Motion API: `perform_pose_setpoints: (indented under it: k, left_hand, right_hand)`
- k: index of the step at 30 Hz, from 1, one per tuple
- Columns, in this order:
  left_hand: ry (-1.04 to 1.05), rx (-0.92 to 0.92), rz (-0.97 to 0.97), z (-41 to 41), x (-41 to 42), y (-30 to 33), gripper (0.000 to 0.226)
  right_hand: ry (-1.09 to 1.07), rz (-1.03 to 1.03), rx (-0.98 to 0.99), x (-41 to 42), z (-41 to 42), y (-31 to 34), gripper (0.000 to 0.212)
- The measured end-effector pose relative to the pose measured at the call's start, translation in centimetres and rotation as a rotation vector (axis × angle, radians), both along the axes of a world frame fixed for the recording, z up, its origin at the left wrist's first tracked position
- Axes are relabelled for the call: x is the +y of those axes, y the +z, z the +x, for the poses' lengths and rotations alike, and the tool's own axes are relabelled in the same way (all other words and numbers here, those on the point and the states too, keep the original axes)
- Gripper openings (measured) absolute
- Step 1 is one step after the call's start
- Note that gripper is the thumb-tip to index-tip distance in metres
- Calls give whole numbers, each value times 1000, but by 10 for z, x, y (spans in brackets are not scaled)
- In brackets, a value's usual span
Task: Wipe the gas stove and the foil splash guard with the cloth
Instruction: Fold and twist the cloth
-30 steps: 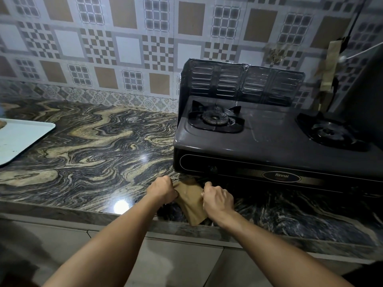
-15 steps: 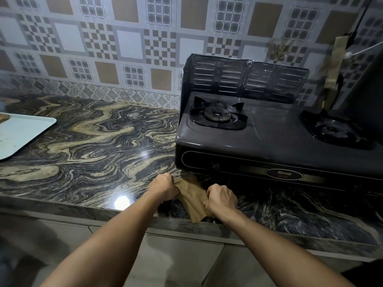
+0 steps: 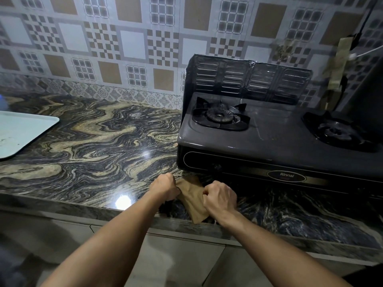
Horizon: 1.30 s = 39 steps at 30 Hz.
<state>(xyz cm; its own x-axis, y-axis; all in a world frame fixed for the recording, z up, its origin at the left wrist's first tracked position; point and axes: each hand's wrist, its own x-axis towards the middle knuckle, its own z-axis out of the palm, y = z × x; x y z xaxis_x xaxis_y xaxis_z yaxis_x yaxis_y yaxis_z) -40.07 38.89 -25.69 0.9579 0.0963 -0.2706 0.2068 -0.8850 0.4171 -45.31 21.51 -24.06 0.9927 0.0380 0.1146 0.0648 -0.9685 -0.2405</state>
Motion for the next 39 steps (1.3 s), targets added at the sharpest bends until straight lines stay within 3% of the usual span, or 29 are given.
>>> perform_pose_setpoints:
  k: [5,10,15,21,27,29,32,39]
  left_hand:
    - [4,7,-5,1,0,-2,38]
    - [-29,36,-44,3,2,1,33]
    - [-55,12,-120,4,9,6,6]
    - [45,78,-606,2,17,42,21]
    - [-2,33,-866,5,14,79,38]
    - [-80,97,-1027,5,5,89,55]
    - [-282,244,-1171,10,-8,97,67]
    - [-484,283,-1086,8,-32,110,21]
  right_hand:
    - [106,-2,-104,3,-4,0,26]
    - [60,382,75,7,6,11,7]
    - [34,746,98,11,23,30,12]
    - [9,1173,168,10,43,74,23]
    - [156,1364,278,-7,53,135,22]
    - [251,1393,358,-10,52,156,22]
    - [328,1315,330,-17,52,183,20]
    - [265,1258,118,-41,56,226,21]
